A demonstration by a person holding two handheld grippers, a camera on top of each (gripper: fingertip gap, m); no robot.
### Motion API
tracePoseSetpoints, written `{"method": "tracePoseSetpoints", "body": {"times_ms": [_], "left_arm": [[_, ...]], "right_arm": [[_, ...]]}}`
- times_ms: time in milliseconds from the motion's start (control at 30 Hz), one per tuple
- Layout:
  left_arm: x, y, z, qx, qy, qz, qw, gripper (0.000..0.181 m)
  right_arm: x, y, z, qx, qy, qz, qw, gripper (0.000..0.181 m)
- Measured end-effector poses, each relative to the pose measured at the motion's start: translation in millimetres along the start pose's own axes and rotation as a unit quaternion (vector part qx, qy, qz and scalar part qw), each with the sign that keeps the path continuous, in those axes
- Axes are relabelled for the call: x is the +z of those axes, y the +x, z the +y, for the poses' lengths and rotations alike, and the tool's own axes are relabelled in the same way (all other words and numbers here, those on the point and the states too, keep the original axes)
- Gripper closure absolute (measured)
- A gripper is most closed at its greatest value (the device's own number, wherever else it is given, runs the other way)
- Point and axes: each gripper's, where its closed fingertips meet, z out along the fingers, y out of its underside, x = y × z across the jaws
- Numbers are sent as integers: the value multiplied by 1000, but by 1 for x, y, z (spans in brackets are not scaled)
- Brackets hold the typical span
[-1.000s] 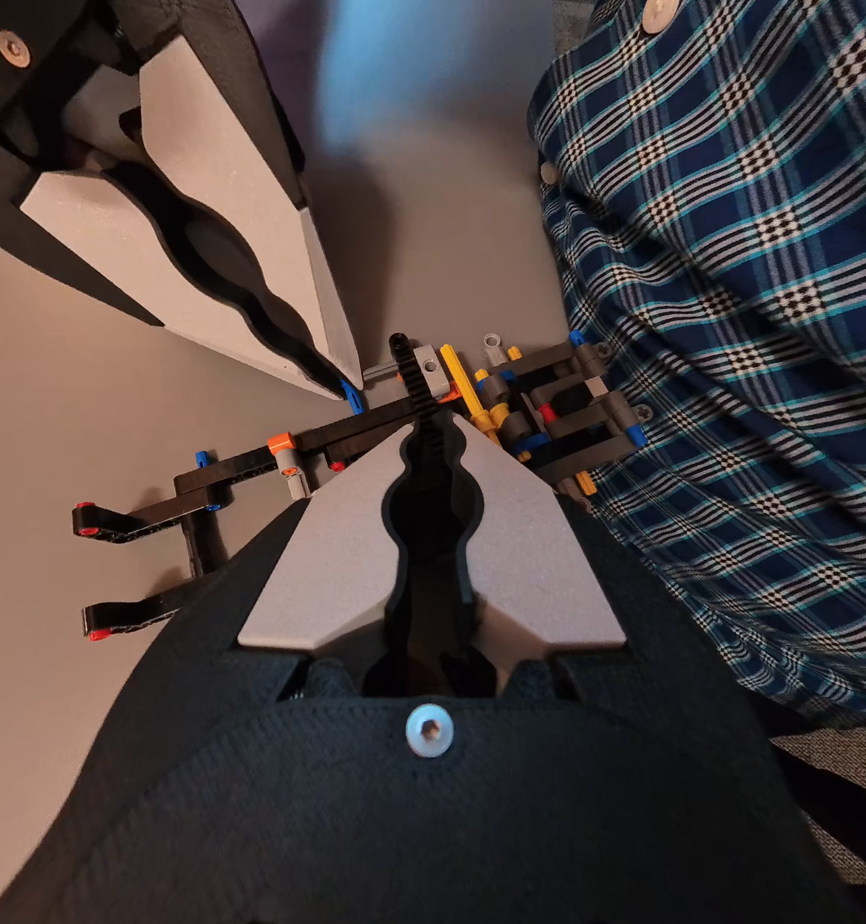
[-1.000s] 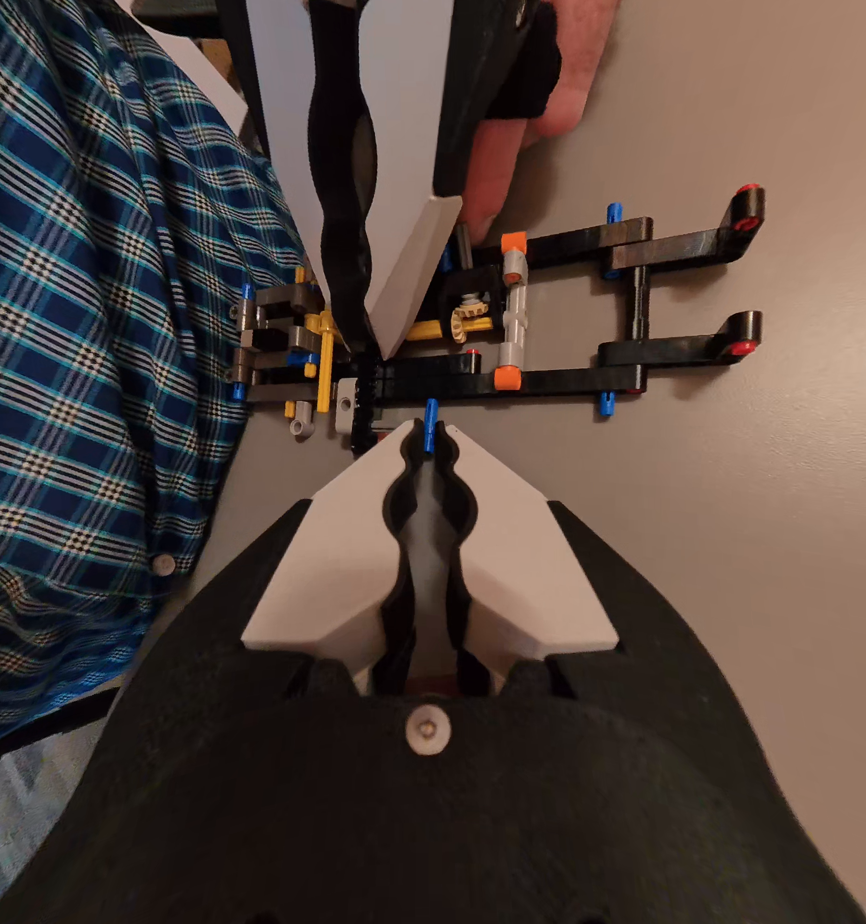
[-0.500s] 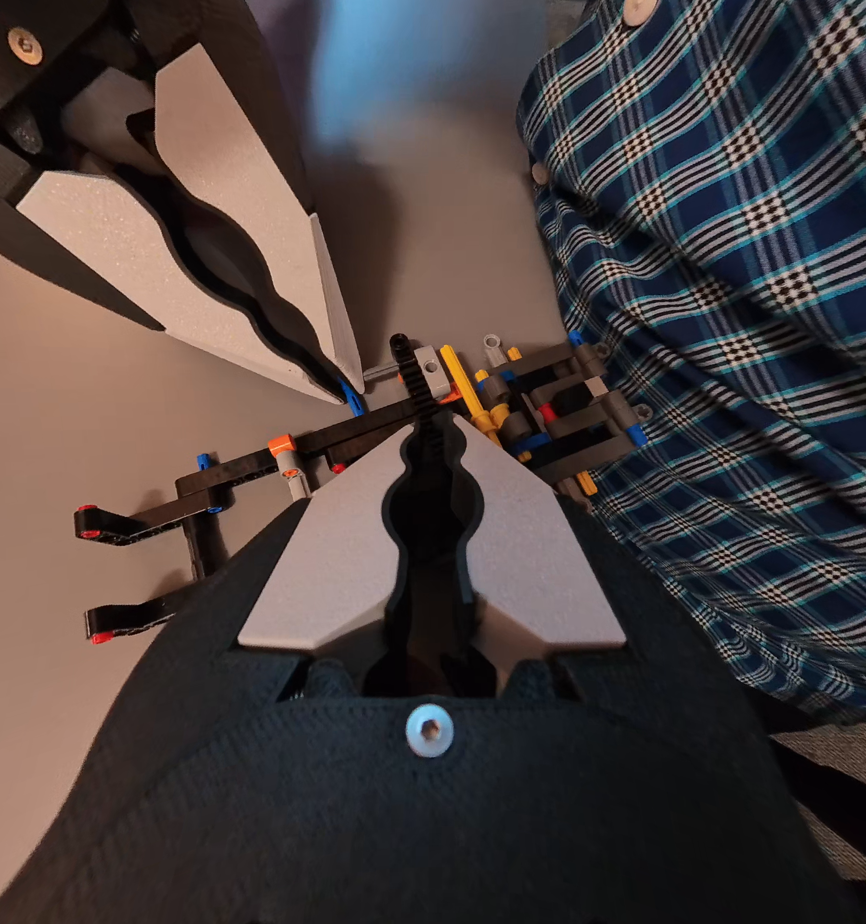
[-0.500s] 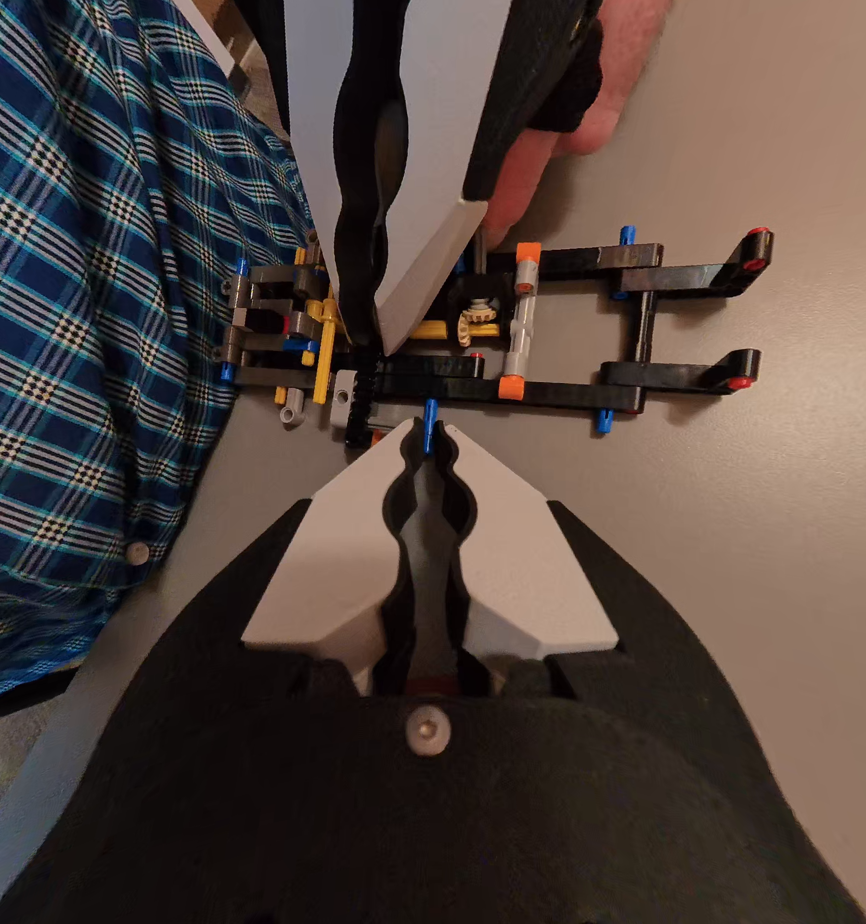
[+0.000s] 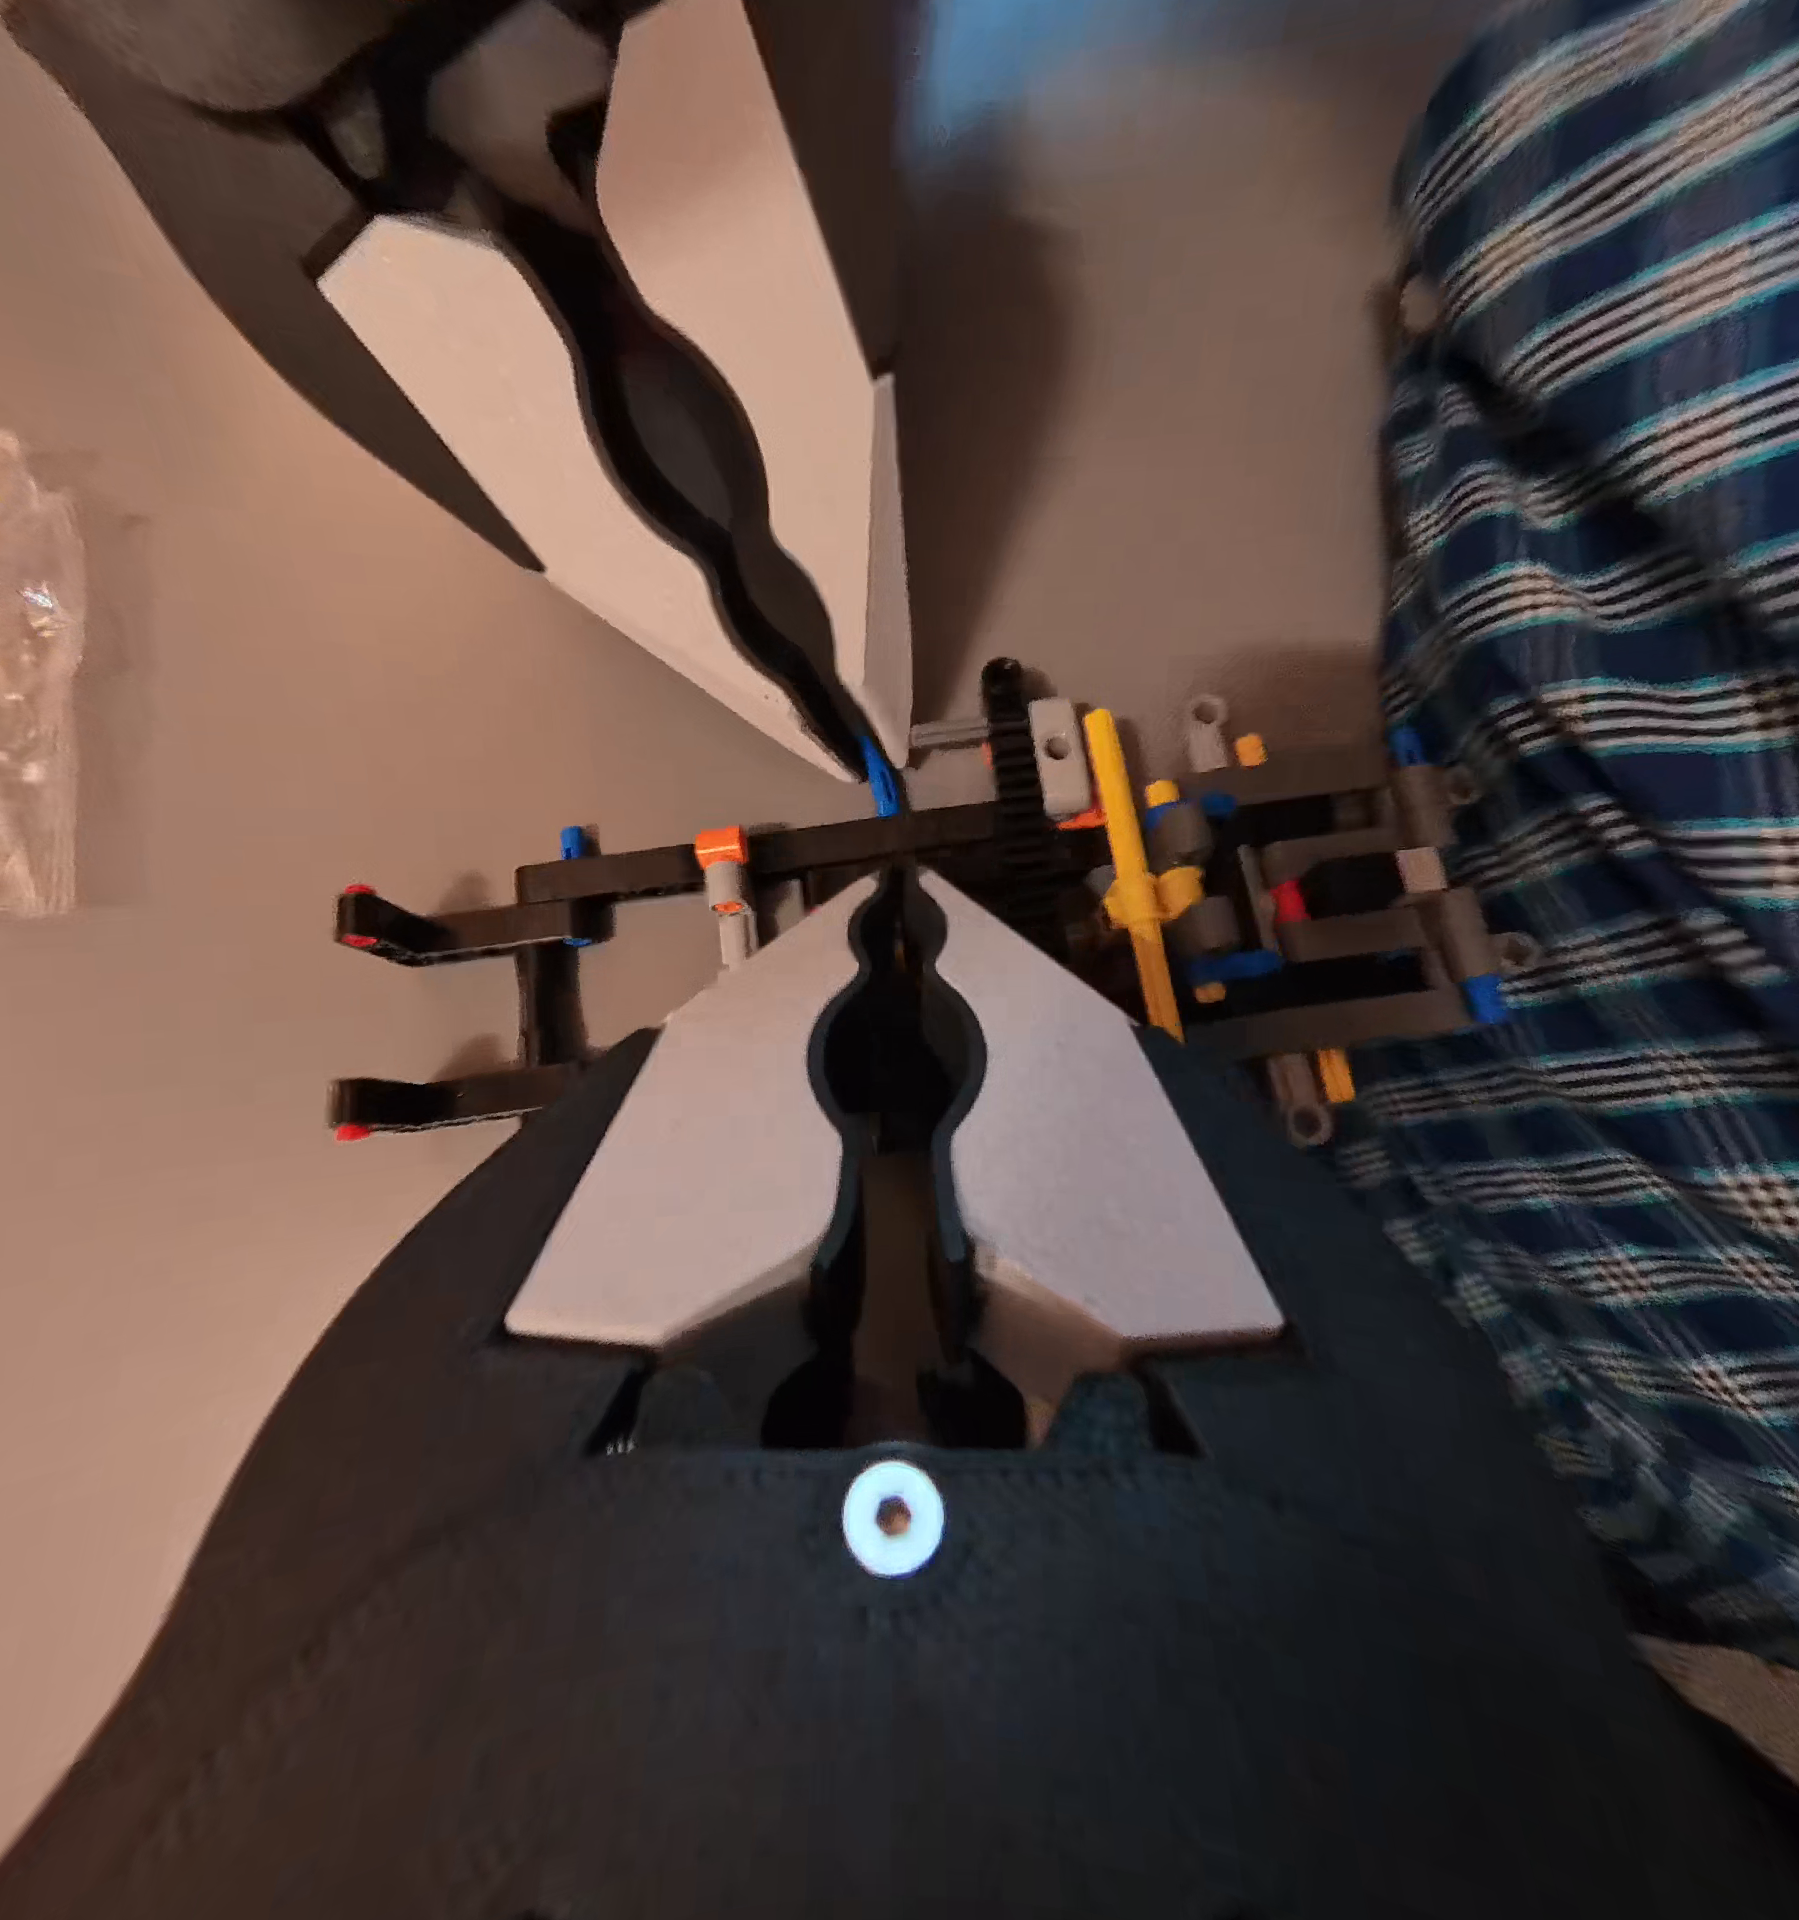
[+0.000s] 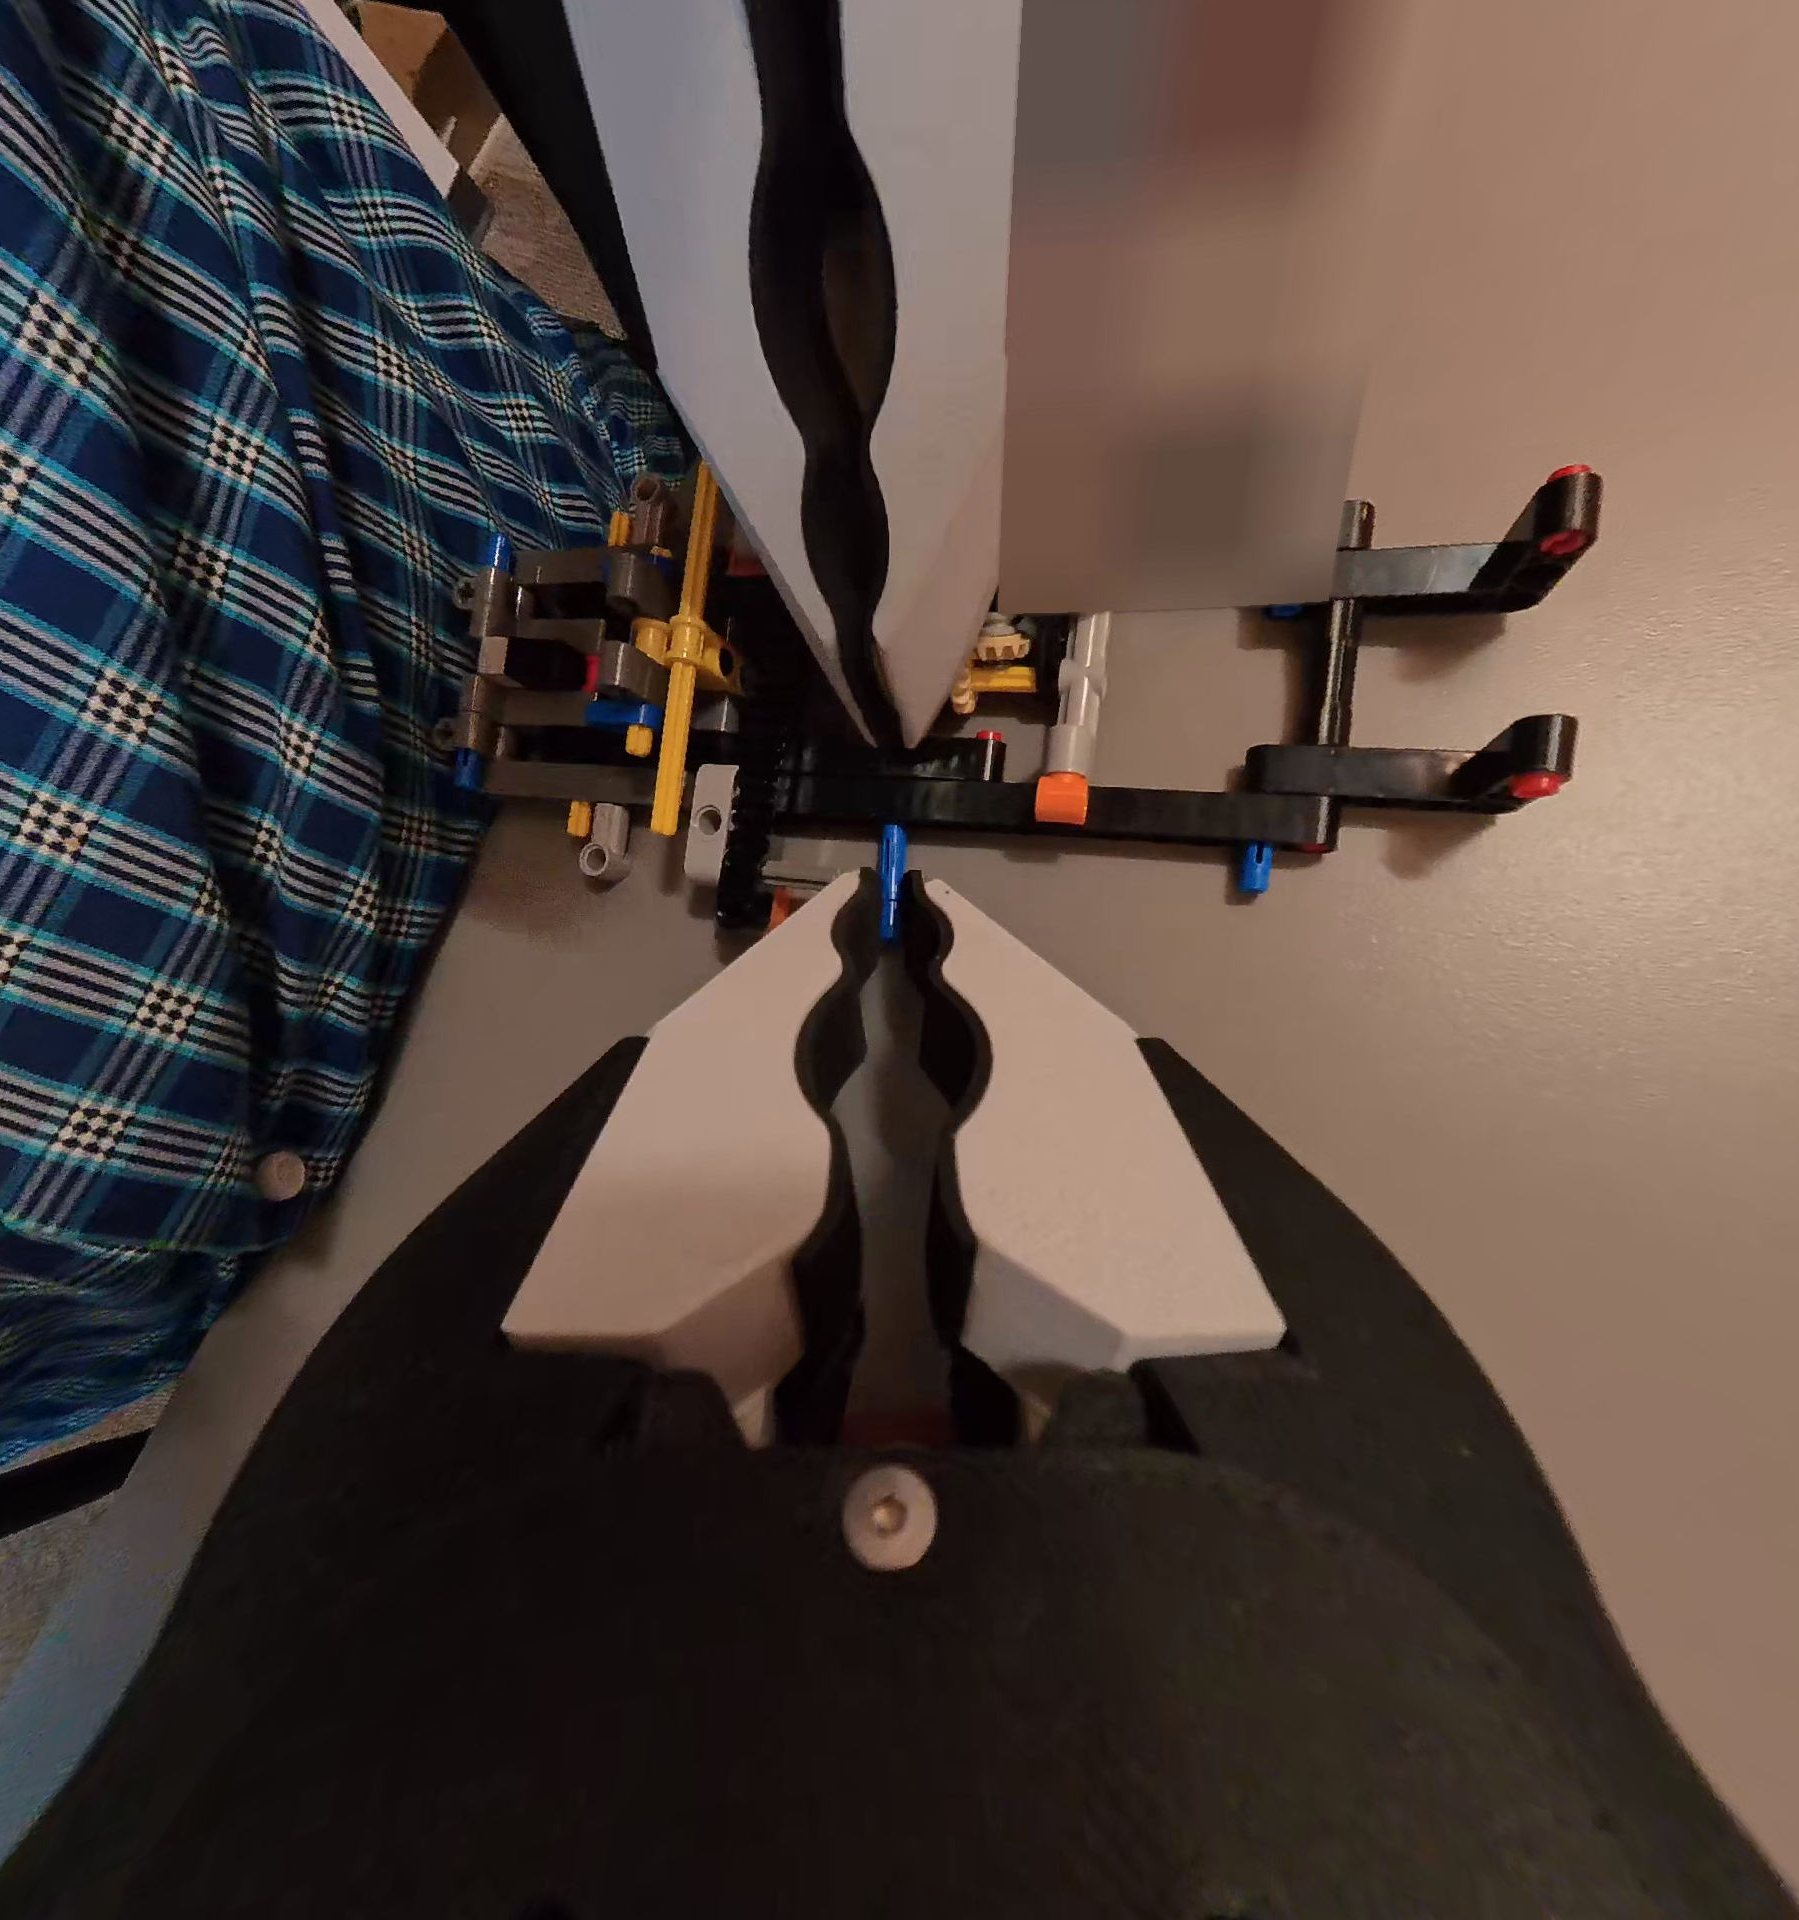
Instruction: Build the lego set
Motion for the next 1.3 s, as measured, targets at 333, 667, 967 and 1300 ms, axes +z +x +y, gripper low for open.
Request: {"method": "tracePoseSetpoints", "body": {"times_ms": [333,667,967,1300], "left_arm": [[0,1,11,43,-127,-32,990,181],[4,3,16,38,-148,-26,988,181],[4,1,18,35,-132,-30,990,181],[5,0,20,27,-117,-32,992,181]], "right_arm": [[0,-1,-1,-5,1,8,1000,180],[1,-1,-1,-14,5,28,1000,180],[1,1,-2,17,18,53,998,180],[2,3,-3,52,36,79,995,181]]}}
